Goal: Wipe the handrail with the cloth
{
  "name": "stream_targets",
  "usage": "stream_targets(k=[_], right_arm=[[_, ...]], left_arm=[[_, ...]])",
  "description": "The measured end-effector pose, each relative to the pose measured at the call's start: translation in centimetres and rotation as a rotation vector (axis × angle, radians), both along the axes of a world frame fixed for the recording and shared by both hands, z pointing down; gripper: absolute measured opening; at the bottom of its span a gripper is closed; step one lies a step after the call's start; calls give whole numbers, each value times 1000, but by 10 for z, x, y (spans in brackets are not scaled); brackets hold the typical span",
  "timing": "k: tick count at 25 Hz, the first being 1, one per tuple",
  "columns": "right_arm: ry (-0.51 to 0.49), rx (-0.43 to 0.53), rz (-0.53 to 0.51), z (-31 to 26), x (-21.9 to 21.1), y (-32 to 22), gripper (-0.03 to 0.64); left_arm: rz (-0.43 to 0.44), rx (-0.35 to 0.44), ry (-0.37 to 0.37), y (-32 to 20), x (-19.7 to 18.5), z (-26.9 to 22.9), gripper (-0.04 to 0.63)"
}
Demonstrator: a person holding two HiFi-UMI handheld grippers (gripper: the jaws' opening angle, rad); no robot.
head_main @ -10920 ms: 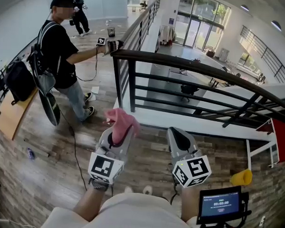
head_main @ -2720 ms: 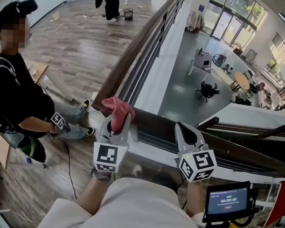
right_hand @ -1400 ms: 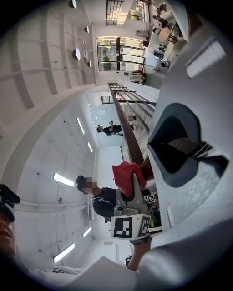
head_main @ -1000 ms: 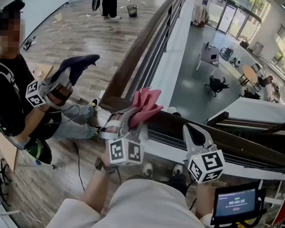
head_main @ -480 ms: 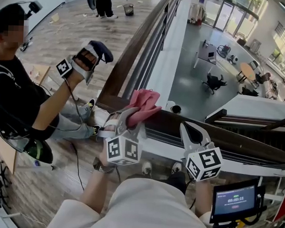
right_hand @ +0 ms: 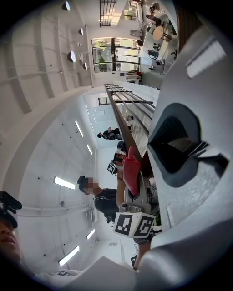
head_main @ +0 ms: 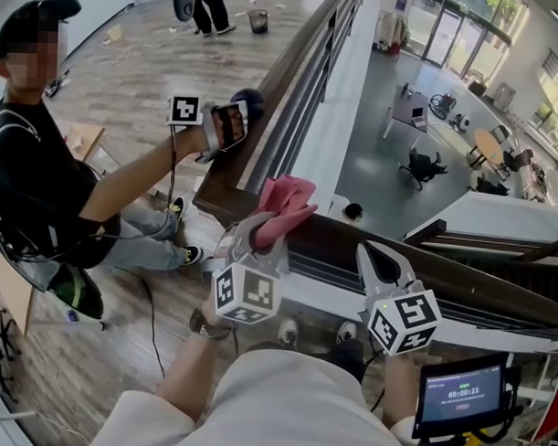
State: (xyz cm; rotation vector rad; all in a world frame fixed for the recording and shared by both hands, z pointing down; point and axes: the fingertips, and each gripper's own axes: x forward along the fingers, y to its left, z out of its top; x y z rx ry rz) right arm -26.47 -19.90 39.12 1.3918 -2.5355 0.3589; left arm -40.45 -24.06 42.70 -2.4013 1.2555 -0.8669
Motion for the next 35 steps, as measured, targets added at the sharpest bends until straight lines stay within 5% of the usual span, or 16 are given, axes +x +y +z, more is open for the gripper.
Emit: stream_targets(k=[35], right_arm=[[-30, -8, 6, 3, 5, 1, 3]], left_arm=[[-33, -1, 78, -4, 1, 2, 35]])
